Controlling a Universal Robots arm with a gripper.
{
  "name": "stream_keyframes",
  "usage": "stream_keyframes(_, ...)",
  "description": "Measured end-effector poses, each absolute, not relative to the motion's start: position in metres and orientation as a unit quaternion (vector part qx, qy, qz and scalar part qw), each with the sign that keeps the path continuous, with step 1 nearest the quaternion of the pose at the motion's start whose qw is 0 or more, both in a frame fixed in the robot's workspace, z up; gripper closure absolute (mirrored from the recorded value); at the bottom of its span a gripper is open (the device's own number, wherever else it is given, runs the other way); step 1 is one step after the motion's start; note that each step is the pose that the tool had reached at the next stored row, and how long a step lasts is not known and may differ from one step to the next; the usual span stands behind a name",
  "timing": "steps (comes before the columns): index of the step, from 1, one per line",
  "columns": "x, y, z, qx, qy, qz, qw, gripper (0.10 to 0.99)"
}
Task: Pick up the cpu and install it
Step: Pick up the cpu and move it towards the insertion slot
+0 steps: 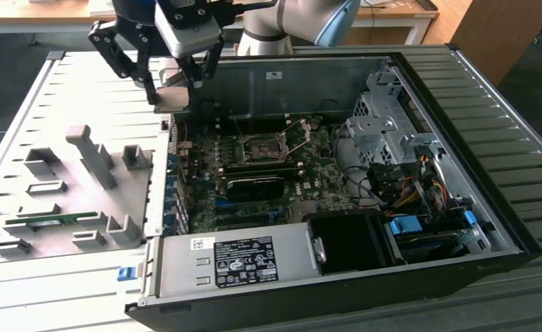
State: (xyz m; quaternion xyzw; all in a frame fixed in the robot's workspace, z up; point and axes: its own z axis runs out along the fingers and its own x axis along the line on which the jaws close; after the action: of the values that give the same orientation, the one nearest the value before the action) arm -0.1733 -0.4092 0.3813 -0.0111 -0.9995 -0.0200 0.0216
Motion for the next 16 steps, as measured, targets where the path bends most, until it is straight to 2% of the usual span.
stream_keyframes(16,-0.154,-0.409,0.381,-0.011,-1.0,-0.02,0.022,0.549)
